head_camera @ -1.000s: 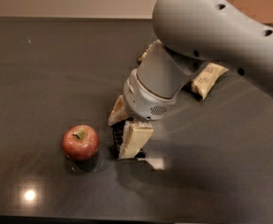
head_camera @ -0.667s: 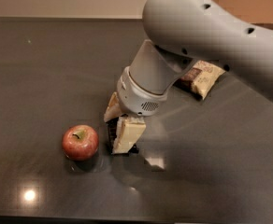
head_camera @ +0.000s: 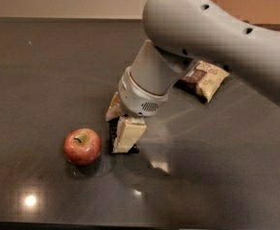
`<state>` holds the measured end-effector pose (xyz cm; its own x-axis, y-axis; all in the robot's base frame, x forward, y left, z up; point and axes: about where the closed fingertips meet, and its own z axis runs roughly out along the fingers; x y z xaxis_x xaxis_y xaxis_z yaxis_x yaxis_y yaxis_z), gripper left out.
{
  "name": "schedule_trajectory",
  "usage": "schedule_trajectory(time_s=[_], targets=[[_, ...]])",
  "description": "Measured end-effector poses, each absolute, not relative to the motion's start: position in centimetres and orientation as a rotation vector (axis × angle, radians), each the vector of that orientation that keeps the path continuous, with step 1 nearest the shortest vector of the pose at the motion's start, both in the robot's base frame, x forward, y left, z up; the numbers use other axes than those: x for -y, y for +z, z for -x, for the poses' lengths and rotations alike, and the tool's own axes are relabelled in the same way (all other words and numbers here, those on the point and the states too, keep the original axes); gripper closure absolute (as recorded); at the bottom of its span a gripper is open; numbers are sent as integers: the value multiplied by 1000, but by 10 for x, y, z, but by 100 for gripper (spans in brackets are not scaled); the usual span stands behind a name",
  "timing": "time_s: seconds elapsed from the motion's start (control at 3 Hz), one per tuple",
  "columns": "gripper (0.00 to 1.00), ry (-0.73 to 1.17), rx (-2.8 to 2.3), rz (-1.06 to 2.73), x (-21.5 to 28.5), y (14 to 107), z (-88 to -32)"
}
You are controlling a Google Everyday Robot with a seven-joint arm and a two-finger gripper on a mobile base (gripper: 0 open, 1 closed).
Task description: Move rxbar chocolate near apple
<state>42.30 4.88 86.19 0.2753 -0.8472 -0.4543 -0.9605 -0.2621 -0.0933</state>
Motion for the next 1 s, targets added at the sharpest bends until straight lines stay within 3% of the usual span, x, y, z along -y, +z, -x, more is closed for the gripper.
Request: schedule_trajectory(time_s=[0.33, 0.67, 1.0], targets=[[12, 444, -1639, 2203, -49, 863, -422], [0, 439, -1637, 2204, -50, 865, -421], [0, 439, -1637, 2204, -50, 865, -421]])
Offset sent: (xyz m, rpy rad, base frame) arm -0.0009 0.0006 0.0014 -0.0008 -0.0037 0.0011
